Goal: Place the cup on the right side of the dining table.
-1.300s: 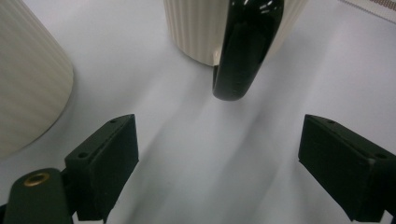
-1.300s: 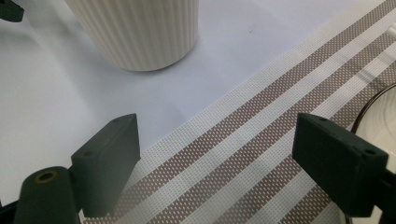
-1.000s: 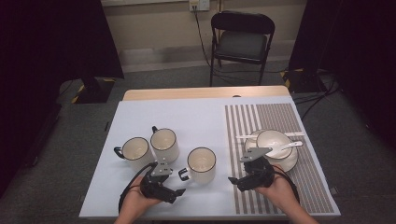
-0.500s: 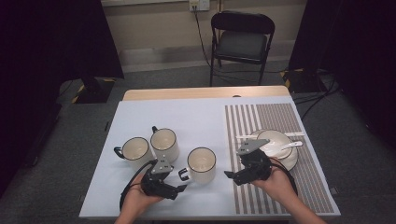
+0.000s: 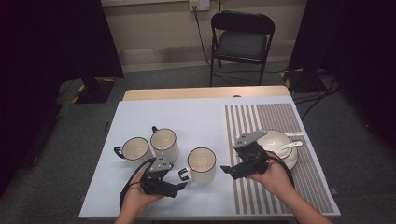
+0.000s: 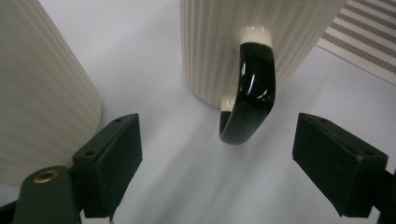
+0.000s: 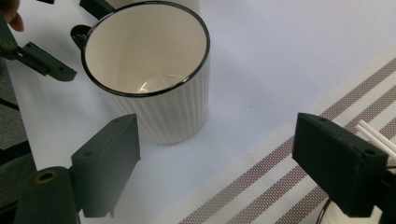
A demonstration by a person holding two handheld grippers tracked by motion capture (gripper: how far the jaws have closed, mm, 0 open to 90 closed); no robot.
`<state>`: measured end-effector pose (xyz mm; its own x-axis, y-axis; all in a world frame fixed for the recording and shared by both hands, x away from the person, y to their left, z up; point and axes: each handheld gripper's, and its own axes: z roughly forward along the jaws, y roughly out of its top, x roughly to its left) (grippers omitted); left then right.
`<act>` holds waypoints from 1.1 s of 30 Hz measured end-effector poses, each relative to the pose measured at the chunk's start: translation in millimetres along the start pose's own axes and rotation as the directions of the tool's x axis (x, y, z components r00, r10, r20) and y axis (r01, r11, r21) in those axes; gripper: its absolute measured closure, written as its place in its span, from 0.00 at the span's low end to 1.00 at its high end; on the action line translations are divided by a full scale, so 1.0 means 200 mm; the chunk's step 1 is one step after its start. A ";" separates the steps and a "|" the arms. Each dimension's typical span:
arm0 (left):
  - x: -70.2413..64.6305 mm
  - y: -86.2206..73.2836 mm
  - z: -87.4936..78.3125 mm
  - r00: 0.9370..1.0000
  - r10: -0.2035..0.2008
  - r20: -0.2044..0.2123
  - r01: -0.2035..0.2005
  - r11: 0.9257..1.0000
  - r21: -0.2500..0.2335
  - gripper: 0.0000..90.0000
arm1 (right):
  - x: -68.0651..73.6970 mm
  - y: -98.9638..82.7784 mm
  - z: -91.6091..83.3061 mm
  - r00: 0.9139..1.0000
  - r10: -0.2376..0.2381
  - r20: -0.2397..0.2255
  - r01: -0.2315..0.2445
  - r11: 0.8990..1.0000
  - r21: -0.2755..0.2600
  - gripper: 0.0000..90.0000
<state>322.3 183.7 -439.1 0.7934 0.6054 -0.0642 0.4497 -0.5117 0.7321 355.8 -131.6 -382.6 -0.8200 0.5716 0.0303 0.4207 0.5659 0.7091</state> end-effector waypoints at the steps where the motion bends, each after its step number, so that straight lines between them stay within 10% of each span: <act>1: 0.00 0.00 0.00 1.000 0.008 -0.009 -0.008 1.000 -0.003 0.18 | 0.00 0.01 0.00 1.000 0.000 -0.009 0.000 1.000 -0.004 0.16; 33: -0.02 0.02 -0.03 0.998 -0.031 -0.061 0.029 0.999 -0.020 0.49 | -0.02 0.19 0.10 0.995 0.090 -0.032 -0.088 0.994 0.062 0.21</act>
<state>318.9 183.0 -433.1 0.7527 0.6569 -0.0450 0.4645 -0.4813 0.7433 382.5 -100.3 -370.0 -0.7909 0.6008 0.1163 0.5143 0.5496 0.6584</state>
